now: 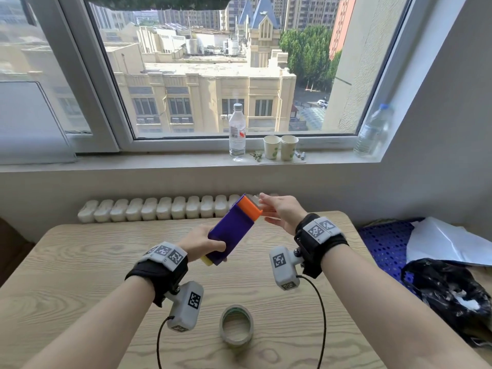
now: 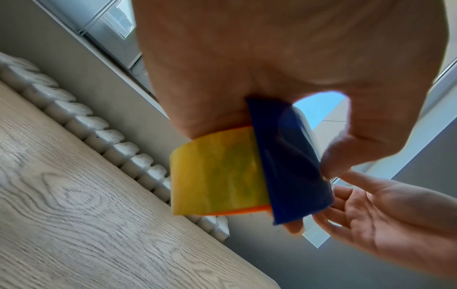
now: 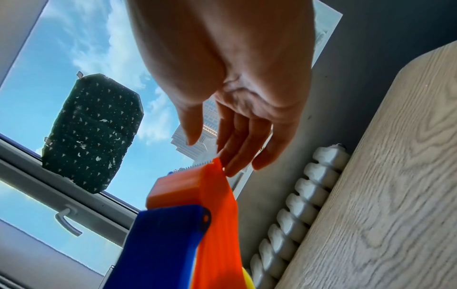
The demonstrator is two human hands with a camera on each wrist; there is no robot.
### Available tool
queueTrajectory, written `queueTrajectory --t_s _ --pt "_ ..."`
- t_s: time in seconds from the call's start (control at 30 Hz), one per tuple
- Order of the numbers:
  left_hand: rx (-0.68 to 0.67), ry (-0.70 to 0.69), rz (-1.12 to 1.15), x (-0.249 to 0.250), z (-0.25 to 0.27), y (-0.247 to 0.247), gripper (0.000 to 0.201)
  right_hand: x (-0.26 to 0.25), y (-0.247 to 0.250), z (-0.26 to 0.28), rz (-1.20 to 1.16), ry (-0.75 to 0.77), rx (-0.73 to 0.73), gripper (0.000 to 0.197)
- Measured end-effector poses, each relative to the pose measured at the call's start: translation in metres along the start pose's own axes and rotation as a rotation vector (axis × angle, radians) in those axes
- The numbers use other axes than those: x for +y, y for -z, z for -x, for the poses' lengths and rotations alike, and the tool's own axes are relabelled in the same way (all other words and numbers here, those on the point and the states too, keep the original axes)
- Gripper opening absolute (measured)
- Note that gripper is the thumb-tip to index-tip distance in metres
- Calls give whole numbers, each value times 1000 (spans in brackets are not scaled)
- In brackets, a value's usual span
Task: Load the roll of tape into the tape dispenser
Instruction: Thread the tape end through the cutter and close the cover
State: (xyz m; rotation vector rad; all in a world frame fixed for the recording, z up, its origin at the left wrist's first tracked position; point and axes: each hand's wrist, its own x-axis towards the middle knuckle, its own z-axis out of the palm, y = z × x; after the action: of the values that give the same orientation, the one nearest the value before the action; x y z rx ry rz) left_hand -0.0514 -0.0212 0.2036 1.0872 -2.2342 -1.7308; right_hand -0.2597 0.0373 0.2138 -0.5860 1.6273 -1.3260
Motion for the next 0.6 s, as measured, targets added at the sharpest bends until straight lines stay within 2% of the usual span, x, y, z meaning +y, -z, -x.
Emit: queueTrajectory --t_s 0.23,0.4,0.6 --pt "-16 16 5 -8 1 1 22 3 7 0 88 46 -53 9" --pt "22 45 6 -3 2 1 36 3 7 -3 128 118 -23 14" --pt "-42 40 74 4 5 2 25 7 12 -8 183 154 54 17"
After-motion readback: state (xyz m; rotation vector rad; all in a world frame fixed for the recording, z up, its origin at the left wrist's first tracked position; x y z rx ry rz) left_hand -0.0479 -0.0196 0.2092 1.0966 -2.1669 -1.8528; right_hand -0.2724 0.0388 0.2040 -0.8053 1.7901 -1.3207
